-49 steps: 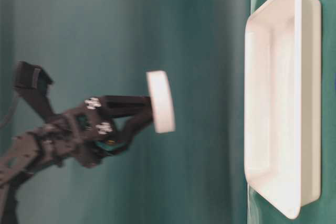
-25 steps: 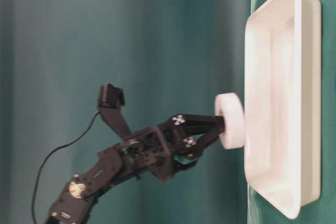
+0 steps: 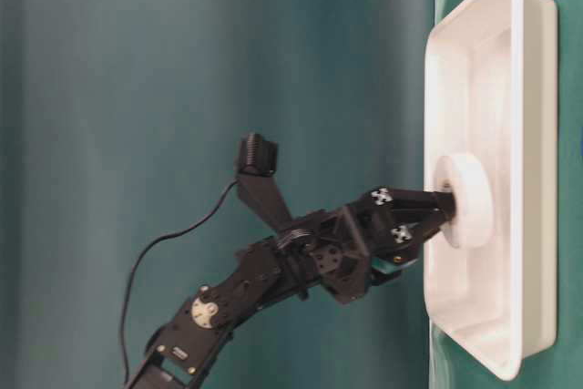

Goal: Pick up the tape from a random location and place it into the white case.
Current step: 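Lower the white tape roll into the tray and open the left gripper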

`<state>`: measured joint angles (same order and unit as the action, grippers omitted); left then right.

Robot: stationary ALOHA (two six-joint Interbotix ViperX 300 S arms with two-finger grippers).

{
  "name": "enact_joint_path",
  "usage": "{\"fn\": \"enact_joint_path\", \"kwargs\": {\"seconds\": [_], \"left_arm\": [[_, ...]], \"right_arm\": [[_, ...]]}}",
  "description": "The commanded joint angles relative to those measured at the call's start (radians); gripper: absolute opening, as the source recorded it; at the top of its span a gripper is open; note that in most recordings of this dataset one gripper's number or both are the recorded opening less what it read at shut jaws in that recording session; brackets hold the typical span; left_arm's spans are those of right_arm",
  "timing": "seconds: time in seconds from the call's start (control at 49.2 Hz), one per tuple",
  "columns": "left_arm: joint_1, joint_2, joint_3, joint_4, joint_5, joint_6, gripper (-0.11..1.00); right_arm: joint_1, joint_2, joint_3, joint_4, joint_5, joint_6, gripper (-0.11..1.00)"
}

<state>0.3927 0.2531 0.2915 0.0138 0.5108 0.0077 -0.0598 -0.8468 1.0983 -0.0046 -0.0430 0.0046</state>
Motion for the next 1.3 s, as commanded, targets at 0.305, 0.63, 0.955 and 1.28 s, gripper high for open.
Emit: {"fn": "enact_joint_path", "kwargs": {"seconds": [0.305,0.63,0.955,1.28], "left_arm": [[0.006,0.02,-0.029,-0.002,-0.021,0.002,0.24],[-0.005,0.026,-0.051,-0.012,-0.005,0.005,0.25],[0.002,0.02,-0.055,-0.012,-0.002,0.009,0.91],[0.005,-0.037,-0.066,-0.012,0.06,0.009,0.96]], "right_arm": [[0.0,0.006,-0.026,0.0,-0.002,-0.002,0.92],[0.0,0.009,-0.026,-0.002,-0.005,0.0,0.92],[0.0,0.011,-0.026,0.0,-0.003,-0.002,0.92],[0.0,0.011,-0.028,0.0,-0.002,-0.002,0.92]]}}
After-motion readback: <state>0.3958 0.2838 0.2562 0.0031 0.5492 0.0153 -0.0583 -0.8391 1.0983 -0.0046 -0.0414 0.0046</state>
